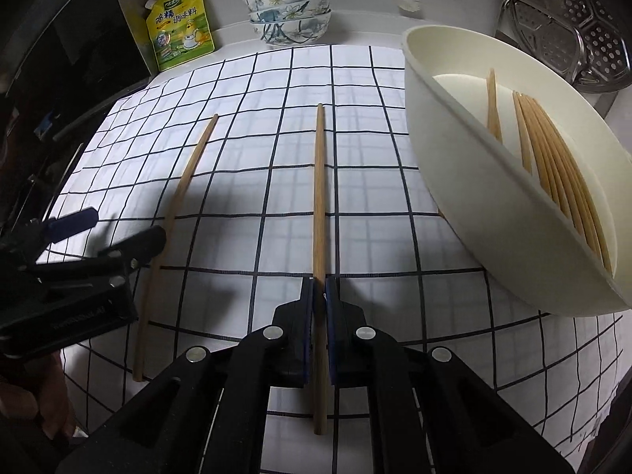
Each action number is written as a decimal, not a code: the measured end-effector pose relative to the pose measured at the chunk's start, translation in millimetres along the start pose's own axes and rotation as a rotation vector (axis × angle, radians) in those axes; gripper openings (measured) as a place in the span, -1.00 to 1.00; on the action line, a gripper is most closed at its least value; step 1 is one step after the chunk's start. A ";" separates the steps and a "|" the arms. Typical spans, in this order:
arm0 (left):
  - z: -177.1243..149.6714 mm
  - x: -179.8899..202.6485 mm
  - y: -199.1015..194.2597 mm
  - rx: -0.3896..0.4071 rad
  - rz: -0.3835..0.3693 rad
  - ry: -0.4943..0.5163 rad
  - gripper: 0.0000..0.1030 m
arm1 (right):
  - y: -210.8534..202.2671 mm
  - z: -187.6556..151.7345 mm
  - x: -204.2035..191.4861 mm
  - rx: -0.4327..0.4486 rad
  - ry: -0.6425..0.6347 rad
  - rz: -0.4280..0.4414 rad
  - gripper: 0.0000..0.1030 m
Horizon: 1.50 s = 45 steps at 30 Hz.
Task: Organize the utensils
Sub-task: 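Lower the right tool and grasp another wooden chopstick, then carry the chopstick into the cream basin and open the right tool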
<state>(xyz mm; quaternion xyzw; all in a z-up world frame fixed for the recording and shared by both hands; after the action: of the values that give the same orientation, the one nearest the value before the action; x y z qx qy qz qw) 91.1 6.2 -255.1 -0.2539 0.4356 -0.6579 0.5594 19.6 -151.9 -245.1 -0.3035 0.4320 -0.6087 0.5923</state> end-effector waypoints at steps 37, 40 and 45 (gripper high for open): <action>23.9 -6.4 -31.3 0.040 -0.031 -0.067 -0.86 | -24.6 38.5 -29.1 0.062 -0.086 0.083 -0.88; 36.9 -11.2 -51.0 0.081 -0.018 -0.084 -0.86 | -43.3 47.7 -35.4 0.099 -0.100 0.110 -0.88; 63.9 -5.5 -86.1 0.171 -0.007 -0.095 -0.85 | -74.0 63.5 -30.6 0.164 -0.117 0.128 -0.88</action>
<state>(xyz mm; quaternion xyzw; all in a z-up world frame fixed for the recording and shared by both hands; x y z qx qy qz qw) 100.6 -7.5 -149.0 -0.2376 0.3500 -0.6818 0.5968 45.0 -137.9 -147.1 -0.2609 0.3638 -0.5841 0.6770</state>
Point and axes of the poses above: each gripper's, at about its wrist camera, not at the fingertips, and y roughly the way its jaws point, x to its right, z to its top, the point moved 10 cm from there along y, roughly the way its jaws point, and after that the axes turned 9 degrees about z, right-handed, at the moved point
